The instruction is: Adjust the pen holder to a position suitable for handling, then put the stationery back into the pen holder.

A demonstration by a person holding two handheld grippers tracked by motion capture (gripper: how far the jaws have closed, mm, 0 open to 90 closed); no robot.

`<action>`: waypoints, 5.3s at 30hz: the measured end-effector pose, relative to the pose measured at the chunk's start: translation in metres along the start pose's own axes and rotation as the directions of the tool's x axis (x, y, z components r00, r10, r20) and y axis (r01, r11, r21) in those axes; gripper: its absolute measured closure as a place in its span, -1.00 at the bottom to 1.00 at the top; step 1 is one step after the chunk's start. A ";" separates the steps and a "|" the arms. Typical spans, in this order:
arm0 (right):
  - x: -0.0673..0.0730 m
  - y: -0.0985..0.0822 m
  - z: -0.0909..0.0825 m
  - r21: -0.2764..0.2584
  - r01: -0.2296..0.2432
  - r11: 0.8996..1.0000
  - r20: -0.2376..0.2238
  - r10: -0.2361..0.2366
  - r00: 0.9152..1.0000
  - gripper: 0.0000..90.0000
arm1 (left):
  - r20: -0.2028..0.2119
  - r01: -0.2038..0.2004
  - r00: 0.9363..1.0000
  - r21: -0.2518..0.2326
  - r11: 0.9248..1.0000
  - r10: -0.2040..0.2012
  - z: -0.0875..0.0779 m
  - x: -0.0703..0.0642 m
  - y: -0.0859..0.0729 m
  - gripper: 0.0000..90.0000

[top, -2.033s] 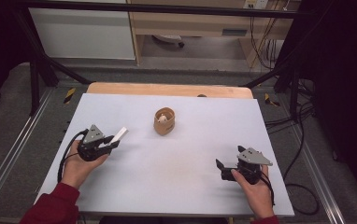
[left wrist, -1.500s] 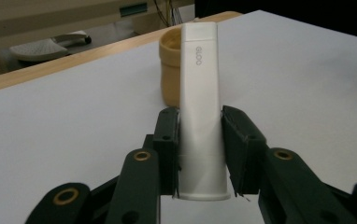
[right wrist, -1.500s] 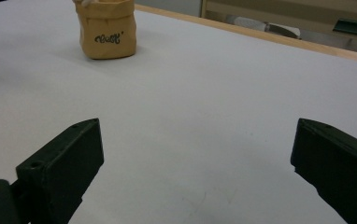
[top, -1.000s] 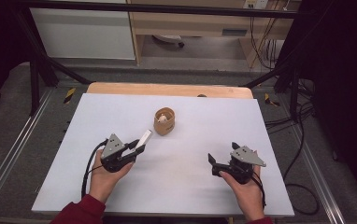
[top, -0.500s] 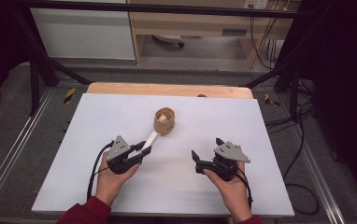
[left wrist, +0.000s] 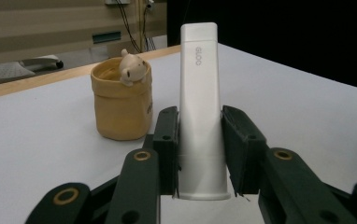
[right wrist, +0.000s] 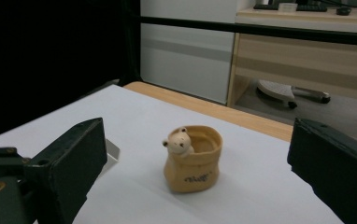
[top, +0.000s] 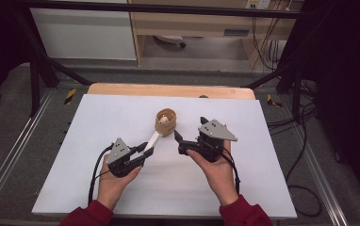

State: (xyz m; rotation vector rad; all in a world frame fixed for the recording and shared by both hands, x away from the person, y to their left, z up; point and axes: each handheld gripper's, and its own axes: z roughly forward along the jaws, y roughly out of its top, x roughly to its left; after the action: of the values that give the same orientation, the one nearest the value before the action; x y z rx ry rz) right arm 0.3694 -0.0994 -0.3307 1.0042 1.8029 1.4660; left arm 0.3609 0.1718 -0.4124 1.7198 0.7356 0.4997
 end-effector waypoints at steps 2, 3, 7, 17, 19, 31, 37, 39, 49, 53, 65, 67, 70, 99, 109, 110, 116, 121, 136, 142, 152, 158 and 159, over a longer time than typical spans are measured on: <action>0.005 -0.002 0.002 -0.008 -0.013 1.000 -0.008 0.013 1.000 -0.88 | 0.005 0.000 1.000 -0.006 1.000 0.000 0.000 -0.002 0.000 0.51; 0.008 -0.004 0.004 0.007 -0.004 1.000 -0.018 0.004 1.000 -0.89 | 0.011 0.002 1.000 -0.007 1.000 -0.002 0.000 -0.003 0.000 0.51; 0.016 -0.019 0.007 0.028 -0.016 0.999 -0.022 0.017 1.000 -0.87 | 0.021 -0.001 1.000 -0.016 1.000 0.002 0.001 -0.008 0.001 0.51; 0.021 -0.029 0.007 0.055 -0.100 0.993 -0.055 0.103 0.993 -0.87 | 0.022 -0.013 1.000 -0.014 1.000 0.013 0.003 -0.014 -0.001 0.51; 0.024 -0.029 0.008 0.057 -0.101 0.993 -0.068 0.105 0.992 -0.87 | 0.019 -0.011 1.000 -0.015 1.000 0.011 0.004 -0.015 -0.002 0.51; 0.029 -0.036 0.013 0.088 -0.189 0.978 -0.112 0.198 0.974 -0.84 | 0.017 -0.018 1.000 -0.019 1.000 0.018 0.006 -0.021 -0.005 0.51; 0.029 -0.035 0.013 0.080 -0.207 0.975 -0.118 0.215 0.969 -0.78 | 0.017 -0.020 1.000 -0.021 1.000 0.021 0.007 -0.023 -0.006 0.51; 0.029 -0.036 0.012 0.079 -0.206 0.975 -0.122 0.214 0.969 -0.71 | 0.015 -0.020 1.000 -0.023 1.000 0.020 0.007 -0.023 -0.006 0.51; 0.031 -0.040 0.014 0.085 -0.241 0.967 -0.152 0.252 0.956 -0.56 | 0.022 -0.027 0.999 -0.032 0.999 0.028 0.008 -0.027 -0.006 0.51; 0.032 -0.041 0.015 0.090 -0.245 0.965 -0.158 0.257 0.953 -0.55 | 0.022 -0.028 0.999 -0.032 0.999 0.028 0.008 -0.028 -0.005 0.51; 0.032 -0.047 0.017 0.101 -0.280 0.955 -0.186 0.295 0.937 -0.42 | 0.027 -0.032 0.999 -0.033 0.999 0.033 0.008 -0.030 -0.005 0.51; 0.032 -0.048 0.017 0.103 -0.282 0.954 -0.189 0.297 0.936 -0.41 | 0.029 -0.031 0.999 -0.033 0.999 0.032 0.009 -0.030 -0.006 0.51; 0.034 -0.050 0.018 0.111 -0.291 0.950 -0.192 0.307 0.932 -0.40 | 0.029 -0.035 0.999 -0.034 0.999 0.037 0.008 -0.030 -0.006 0.51; 0.022 -0.065 0.022 0.135 -0.434 0.891 -0.268 0.454 0.850 0.39 | 0.054 -0.069 0.996 -0.033 0.997 0.071 0.011 -0.037 -0.007 0.51; 0.022 -0.066 0.021 0.140 -0.433 0.891 -0.286 0.455 0.843 0.53 | 0.046 -0.078 0.996 -0.018 0.997 0.079 0.013 -0.038 -0.009 0.51; 0.022 -0.066 0.021 0.138 -0.430 0.892 -0.287 0.451 0.845 0.53 | 0.045 -0.079 0.996 -0.017 0.997 0.080 0.014 -0.038 -0.009 0.51; 0.024 -0.066 0.021 0.136 -0.417 0.899 -0.293 0.438 0.850 0.56 | 0.039 -0.077 0.996 -0.014 0.997 0.078 0.015 -0.038 -0.010 0.51; 0.024 -0.066 0.021 0.129 -0.399 0.908 -0.293 0.419 0.859 0.57 | 0.031 -0.088 0.996 -0.008 0.996 0.088 0.016 -0.038 -0.011 0.47; 0.003 -0.067 0.017 0.072 -0.323 0.944 -0.184 0.331 0.926 0.57 | 0.023 -0.031 0.999 0.025 0.999 0.031 0.015 -0.029 -0.010 -0.41; -0.004 -0.071 0.017 0.070 -0.290 0.954 -0.145 0.297 0.944 0.57 | -0.017 0.011 1.000 0.012 1.000 -0.011 0.004 -0.016 -0.005 -0.65; -0.012 -0.073 0.016 0.070 -0.179 0.981 -0.078 0.184 0.980 0.57 | -0.141 0.125 0.982 0.010 0.992 -0.122 -0.024 0.022 -0.007 -0.77; -0.010 -0.069 0.015 0.064 -0.040 0.997 -0.039 0.043 0.998 0.57 | -0.203 0.137 0.970 0.002 0.991 -0.134 -0.040 0.036 -0.008 -0.79; -0.009 -0.068 0.014 0.065 -0.013 0.998 -0.035 0.016 0.999 0.57 | -0.205 0.135 0.970 0.006 0.991 -0.131 -0.043 0.037 -0.009 -0.79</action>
State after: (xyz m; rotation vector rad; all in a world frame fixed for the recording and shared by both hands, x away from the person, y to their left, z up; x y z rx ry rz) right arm 0.3736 -0.1062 -0.3999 1.0313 1.8827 1.4503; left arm 0.3569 0.2289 -0.4113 1.6392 0.9996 0.5827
